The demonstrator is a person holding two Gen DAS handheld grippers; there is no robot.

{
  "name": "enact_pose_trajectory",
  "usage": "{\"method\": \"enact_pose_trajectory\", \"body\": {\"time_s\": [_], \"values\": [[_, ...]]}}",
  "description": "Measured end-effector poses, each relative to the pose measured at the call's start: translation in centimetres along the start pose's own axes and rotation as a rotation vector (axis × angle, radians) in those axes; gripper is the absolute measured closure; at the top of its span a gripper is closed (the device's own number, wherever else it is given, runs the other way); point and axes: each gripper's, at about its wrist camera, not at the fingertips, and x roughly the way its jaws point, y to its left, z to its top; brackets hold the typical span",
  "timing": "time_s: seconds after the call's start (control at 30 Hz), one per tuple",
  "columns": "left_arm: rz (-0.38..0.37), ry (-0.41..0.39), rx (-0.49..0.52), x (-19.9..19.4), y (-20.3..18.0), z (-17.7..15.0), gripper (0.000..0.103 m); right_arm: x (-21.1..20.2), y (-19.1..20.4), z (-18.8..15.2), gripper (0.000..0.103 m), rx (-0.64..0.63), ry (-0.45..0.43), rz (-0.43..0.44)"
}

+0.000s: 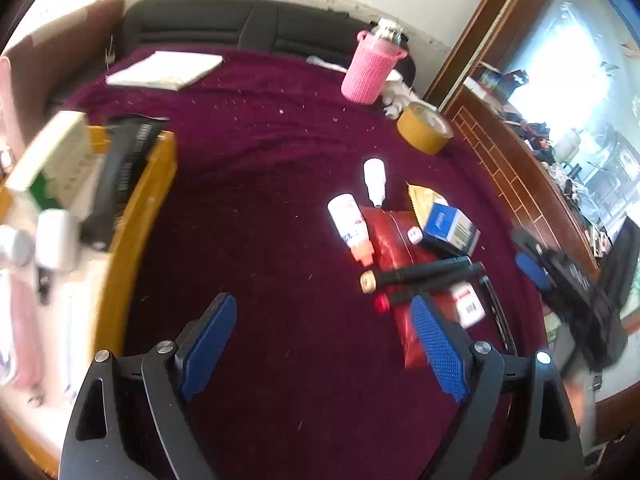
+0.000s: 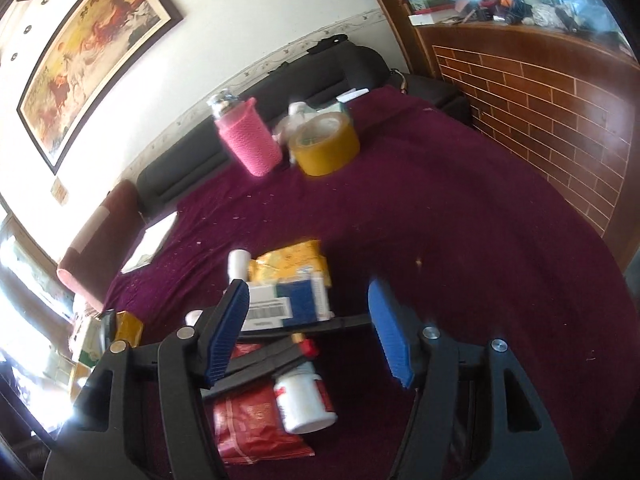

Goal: Organize objects
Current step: 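Grasp the white bottle with orange cap with the left tool, then carry the orange-capped bottle toward the tray with the left tool while the right tool grasps the small white bottle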

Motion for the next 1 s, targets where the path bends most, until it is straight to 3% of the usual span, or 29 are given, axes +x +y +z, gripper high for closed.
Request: {"method": "enact_pose_trajectory", "body": {"time_s": [0.2, 0.33, 0.4, 0.43, 0.47, 0.53, 0.57, 0.77, 0.8, 0.87, 0.93, 1.0], "values": [[0.035, 0.021, 0.004, 6.9, -0.9, 3.8, 0.018, 0.5, -2.1, 0.4, 0.042, 0.088, 0.04, 0.043], [0.054, 0.057, 0.043, 9.8, -1.5, 4.0, 0.019, 0.8, -1.9, 0.4, 0.042, 0.086, 0.058, 0.055], [0.079, 0.031, 0.097, 10.2, -2.1, 3.9, 0.022, 1.0, -1.8, 0.2, 0.042, 0.09, 0.065, 0.06], [0.084, 0.039, 0.121, 10.4, -2.3, 3.9, 0.031, 1.0, -1.8, 0.2, 0.042, 0.092, 0.066, 0.059], [0.101, 0.028, 0.147, 10.4, -2.4, 4.0, 0.049, 1.0, -1.8, 0.1, 0.042, 0.093, 0.066, 0.059], [0.118, 0.028, 0.187, 10.5, -2.5, 4.1, 0.072, 1.0, -1.8, -0.1, 0.042, 0.093, 0.07, 0.058], [0.129, 0.028, 0.193, 10.4, -2.4, 4.1, 0.077, 1.0, -1.8, -0.2, 0.042, 0.093, 0.075, 0.058], [0.179, -0.011, 0.212, 10.7, -2.6, 4.1, 0.075, 1.4, -1.3, -0.6, 0.042, 0.076, 0.081, 0.045], [0.188, -0.021, 0.234, 10.9, -3.0, 4.0, 0.07, 1.4, -1.2, -0.7, 0.042, 0.071, 0.08, 0.04], [0.231, -0.036, 0.295, 11.4, -3.7, 3.6, 0.07, 1.5, -1.1, -0.7, 0.042, 0.061, 0.077, 0.026], [0.212, -0.031, 0.299, 11.1, -3.9, 3.4, 0.08, 1.5, -1.0, -0.8, 0.042, 0.055, 0.075, 0.018], [0.175, -0.016, 0.273, 10.4, -3.4, 3.4, 0.08, 1.5, -1.1, -0.8, 0.042, 0.052, 0.069, 0.008]]}}
